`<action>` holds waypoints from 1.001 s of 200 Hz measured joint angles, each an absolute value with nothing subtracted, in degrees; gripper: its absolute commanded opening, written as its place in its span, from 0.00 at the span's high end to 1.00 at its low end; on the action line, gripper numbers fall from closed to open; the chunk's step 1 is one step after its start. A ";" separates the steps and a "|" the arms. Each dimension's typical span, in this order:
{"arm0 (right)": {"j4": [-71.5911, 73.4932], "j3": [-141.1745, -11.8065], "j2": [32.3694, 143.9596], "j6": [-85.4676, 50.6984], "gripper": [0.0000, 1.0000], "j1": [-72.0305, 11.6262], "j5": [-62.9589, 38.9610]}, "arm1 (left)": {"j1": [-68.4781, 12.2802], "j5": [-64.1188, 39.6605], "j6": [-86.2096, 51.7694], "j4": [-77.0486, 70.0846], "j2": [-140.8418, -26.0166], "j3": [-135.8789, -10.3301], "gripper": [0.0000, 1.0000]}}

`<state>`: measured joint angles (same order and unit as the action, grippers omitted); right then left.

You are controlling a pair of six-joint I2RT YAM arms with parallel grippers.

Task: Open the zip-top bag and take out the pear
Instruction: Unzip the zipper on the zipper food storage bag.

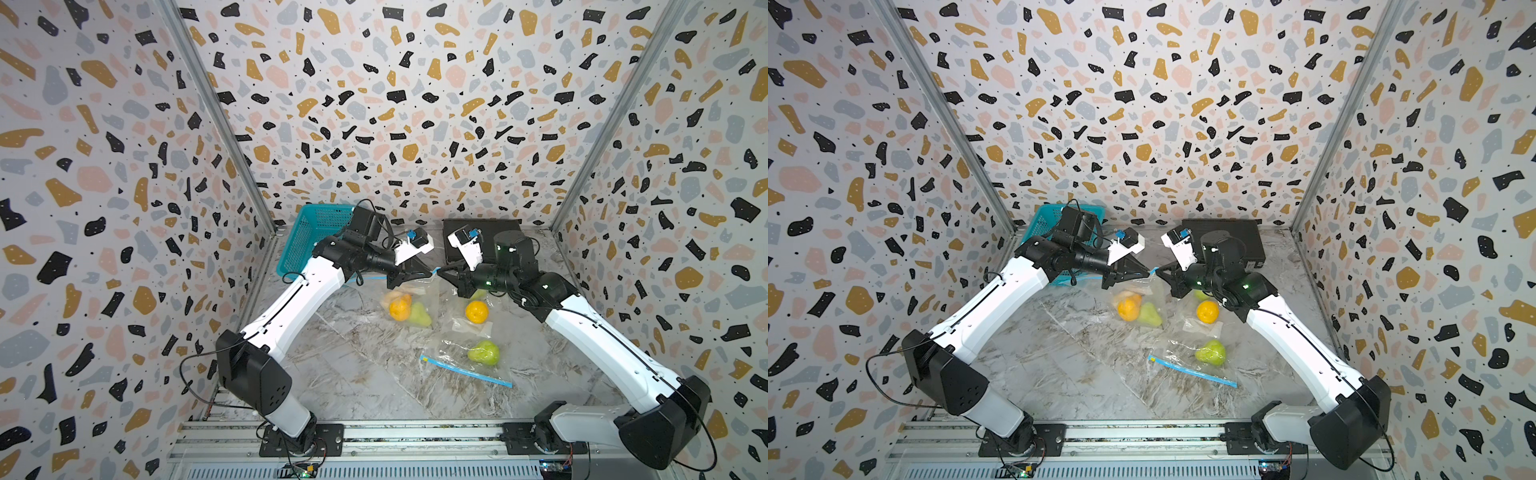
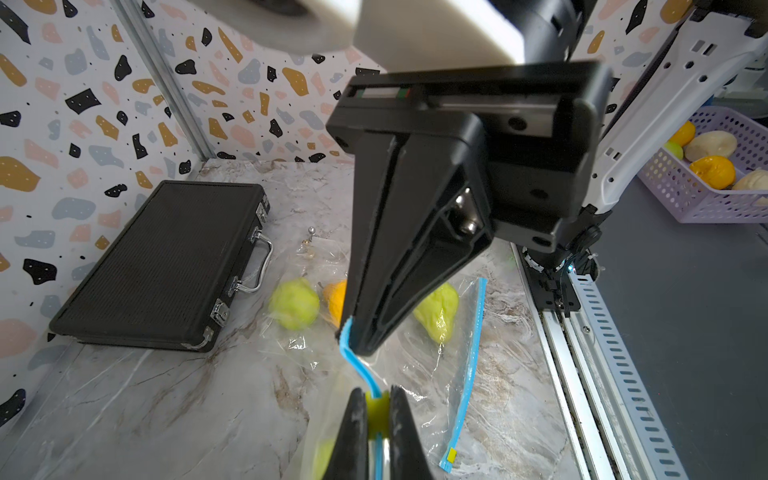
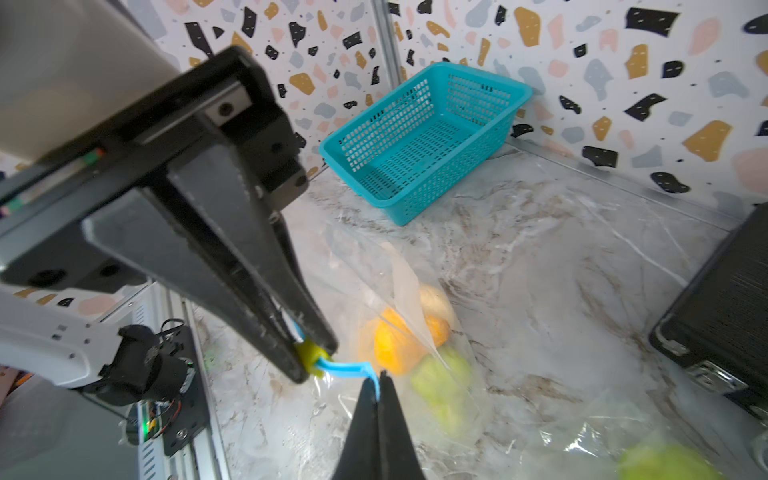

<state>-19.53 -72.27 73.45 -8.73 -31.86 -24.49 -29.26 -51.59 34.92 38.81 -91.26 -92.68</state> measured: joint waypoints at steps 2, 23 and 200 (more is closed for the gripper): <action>-19.51 -72.27 73.45 -8.86 1.00 -31.86 -24.10 | -29.26 -51.55 34.92 38.76 -91.15 -92.58 0.99; -19.31 -72.27 73.54 -10.17 1.00 -31.88 -19.94 | -29.28 -51.11 34.92 38.59 -90.50 -91.88 0.99; -21.10 -72.27 74.26 -18.55 1.00 -28.47 3.68 | -20.97 -48.99 29.52 34.39 -74.30 -75.24 0.99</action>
